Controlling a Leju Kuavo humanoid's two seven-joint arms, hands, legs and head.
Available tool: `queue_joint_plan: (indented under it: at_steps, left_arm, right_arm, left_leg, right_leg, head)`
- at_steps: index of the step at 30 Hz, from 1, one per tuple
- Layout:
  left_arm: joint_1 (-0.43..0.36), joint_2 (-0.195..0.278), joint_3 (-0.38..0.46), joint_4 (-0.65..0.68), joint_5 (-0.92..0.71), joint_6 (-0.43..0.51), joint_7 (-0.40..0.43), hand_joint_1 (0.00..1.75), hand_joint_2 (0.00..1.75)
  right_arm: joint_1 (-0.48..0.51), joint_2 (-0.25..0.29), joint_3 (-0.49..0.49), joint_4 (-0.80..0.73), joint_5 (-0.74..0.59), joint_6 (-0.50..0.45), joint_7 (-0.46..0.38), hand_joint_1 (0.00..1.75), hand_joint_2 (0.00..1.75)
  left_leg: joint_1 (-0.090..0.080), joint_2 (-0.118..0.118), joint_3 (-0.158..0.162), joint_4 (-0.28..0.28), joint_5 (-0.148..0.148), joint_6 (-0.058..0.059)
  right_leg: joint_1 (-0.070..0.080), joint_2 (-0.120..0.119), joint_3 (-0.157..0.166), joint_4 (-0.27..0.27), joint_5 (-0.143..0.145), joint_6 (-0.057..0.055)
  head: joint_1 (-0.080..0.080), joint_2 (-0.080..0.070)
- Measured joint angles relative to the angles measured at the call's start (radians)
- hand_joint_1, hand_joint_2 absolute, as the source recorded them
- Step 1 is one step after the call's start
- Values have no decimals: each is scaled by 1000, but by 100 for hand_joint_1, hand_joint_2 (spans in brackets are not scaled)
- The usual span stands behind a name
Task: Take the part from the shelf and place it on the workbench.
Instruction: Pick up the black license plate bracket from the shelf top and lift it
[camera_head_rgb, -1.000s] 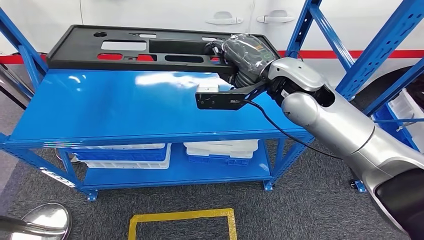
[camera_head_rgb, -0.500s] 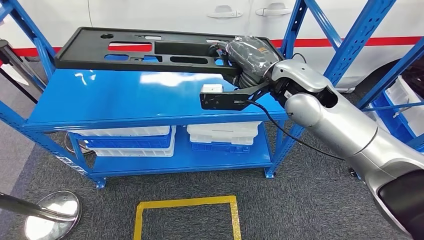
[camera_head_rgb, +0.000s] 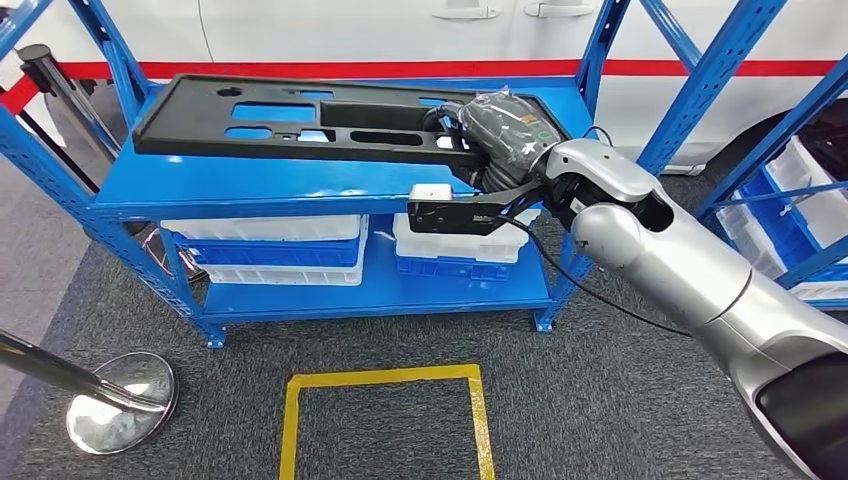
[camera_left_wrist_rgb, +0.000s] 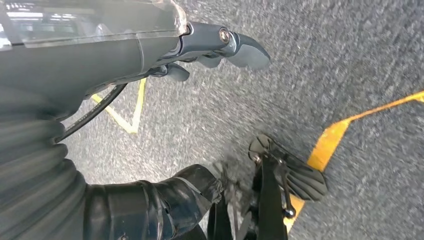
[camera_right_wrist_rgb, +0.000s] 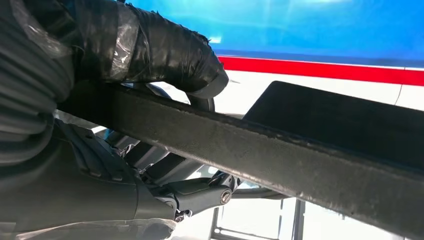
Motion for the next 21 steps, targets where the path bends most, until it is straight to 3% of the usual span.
queue_joint_plan:
  at_steps: [2,3,5,6,7,9,10,11,12,14,15,17,18,20,21]
  left_arm:
    - [-1,-3,0,0,0,0,0,0,175]
    - [-1,-4,0,0,0,-1,0,0,175]
    - [-1,0,0,0,-2,-3,-1,0,175]
    - [0,2,0,0,-2,-4,-1,0,175]
    - [0,4,0,0,-3,-4,-2,0,175]
    - [0,5,0,0,-3,1,-3,0,175]
    - [0,5,0,0,-3,3,-4,0,175]
    - [0,5,0,0,-3,5,-5,0,175]
    - [0,5,0,0,-3,7,-7,0,175]
    - [-1,6,0,0,-3,7,-9,0,175]
    - [-1,6,0,0,-4,5,-9,0,175]
    - [-3,7,-1,0,-5,0,-9,0,175]
    - [-3,8,-1,0,-6,-3,-8,0,175]
    - [-1,9,-1,0,-6,-7,-7,0,175]
    - [0,9,-1,0,-7,-8,-6,0,175]
  right_arm:
    - [-2,0,-3,-6,0,-1,0,175,175]
    - [-4,0,-5,-8,0,-2,0,175,175]
    - [-5,0,-8,-9,-1,-4,0,175,175]
    - [-5,0,-8,-9,-1,-4,0,175,175]
    - [-3,1,-8,-9,-2,-5,0,175,175]
    - [1,1,-8,-10,-3,-6,0,175,175]
    - [3,1,-8,-10,-3,-6,0,175,175]
    - [6,1,-8,-10,-3,-7,1,175,175]
    - [9,1,-8,-10,-3,-8,2,175,175]
    - [13,1,-8,-10,-3,-9,3,175,175]
    - [14,0,-9,-12,-3,-9,4,175,175]
    - [14,-2,-13,-17,-3,-10,5,175,175]
    - [15,-4,-15,-19,-3,-11,6,175,175]
    - [20,-6,-17,-19,-3,-14,6,175,175]
    - [24,-7,-17,-19,-3,-15,6,175,175]
  left_leg:
    - [2,1,-7,-5,19,-5]
    - [4,1,-8,-8,29,-9]
    - [6,-1,-14,-11,36,-17]
    - [6,-1,-22,3,15,-22]
    - [7,-2,-35,34,-25,-28]
    - [14,-1,-66,147,-128,-40]
    - [19,-1,-78,210,-159,-47]
    - [23,-1,-81,257,-162,-54]
    - [28,-1,-71,280,-142,-61]
    - [37,0,-7,234,-84,-74]
    - [39,0,43,172,-81,-81]
    - [40,-3,117,56,-118,-75]
    - [36,-5,131,26,-134,-66]
    - [34,-3,118,16,-123,-46]
    - [34,0,109,15,-112,-37]
  right_leg:
    - [12,1,73,-114,-19,-15]
    - [16,1,84,-140,-22,-15]
    - [13,-4,78,-157,1,-11]
    - [9,-7,72,-164,13,-13]
    - [4,-11,62,-169,28,-14]
    - [0,-13,29,-166,53,-17]
    - [-1,-13,10,-163,65,-15]
    - [-4,-13,-9,-158,77,-11]
    - [-8,-13,-30,-152,88,-6]
    - [-16,-14,-70,-133,105,7]
    - [-19,-14,-89,-120,110,14]
    - [-18,-16,-114,-101,123,28]
    - [-17,-16,-121,-99,132,33]
    - [-21,-15,-130,-101,143,42]
    - [-24,-13,-137,-93,127,46]
  head:
    - [0,0]
    - [0,0]
    - [0,0]
    - [0,0]
    - [0,0]
    - [-1,0]
    - [-1,0]
    - [-1,0]
    - [-1,0]
    - [-1,0]
    - [-2,0]
    - [0,0]
    - [0,0]
    - [1,0]
    - [1,0]
